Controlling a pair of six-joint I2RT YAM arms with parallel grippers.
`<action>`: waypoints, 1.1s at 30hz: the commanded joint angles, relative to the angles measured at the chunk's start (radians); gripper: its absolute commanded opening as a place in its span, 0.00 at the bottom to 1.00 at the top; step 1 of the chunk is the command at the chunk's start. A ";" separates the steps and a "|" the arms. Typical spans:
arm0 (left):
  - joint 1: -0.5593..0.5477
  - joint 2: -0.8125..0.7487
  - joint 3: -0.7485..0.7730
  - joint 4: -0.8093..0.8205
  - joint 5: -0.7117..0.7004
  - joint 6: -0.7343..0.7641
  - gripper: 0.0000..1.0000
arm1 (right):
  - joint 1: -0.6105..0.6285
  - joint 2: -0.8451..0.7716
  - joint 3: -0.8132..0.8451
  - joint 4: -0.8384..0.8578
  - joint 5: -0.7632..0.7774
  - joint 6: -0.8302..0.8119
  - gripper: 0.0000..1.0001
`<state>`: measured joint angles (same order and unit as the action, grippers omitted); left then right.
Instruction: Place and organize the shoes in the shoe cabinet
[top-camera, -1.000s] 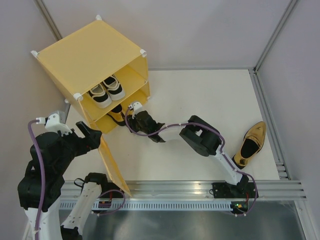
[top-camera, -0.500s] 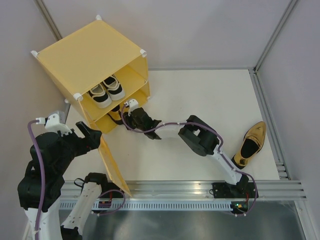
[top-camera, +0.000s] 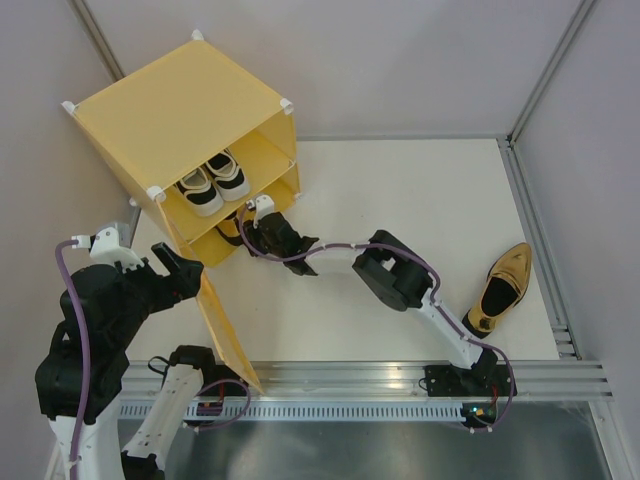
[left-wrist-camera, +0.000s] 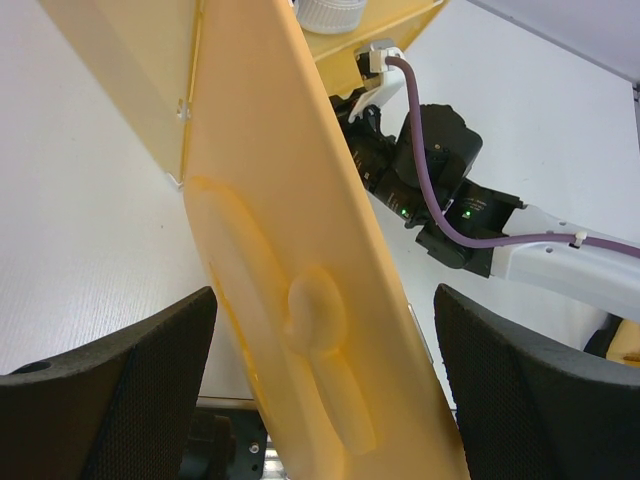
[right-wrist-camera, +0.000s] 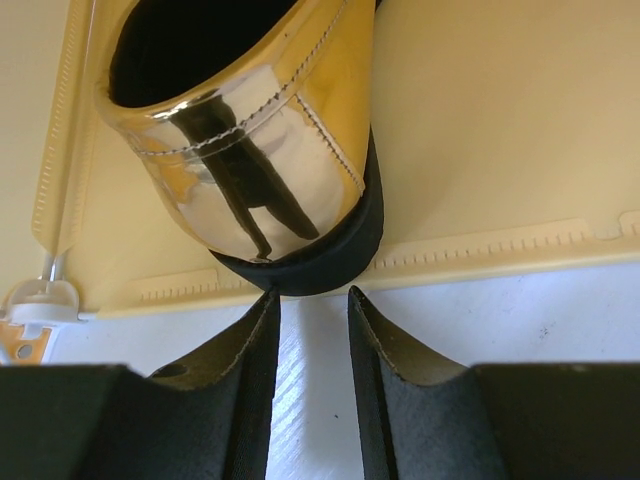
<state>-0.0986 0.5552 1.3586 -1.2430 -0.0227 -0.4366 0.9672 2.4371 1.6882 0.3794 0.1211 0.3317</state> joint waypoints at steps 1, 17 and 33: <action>0.000 -0.011 0.004 -0.018 -0.020 0.032 0.92 | -0.025 0.017 0.059 0.036 0.051 0.027 0.39; 0.000 -0.014 0.005 -0.018 -0.020 0.033 0.92 | -0.039 0.004 0.044 0.026 0.037 0.044 0.40; 0.000 -0.011 0.008 -0.019 -0.019 0.030 0.92 | -0.024 0.008 0.070 0.024 0.003 0.046 0.41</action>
<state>-0.0986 0.5488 1.3586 -1.2427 -0.0242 -0.4366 0.9386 2.4516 1.7176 0.3576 0.1459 0.3634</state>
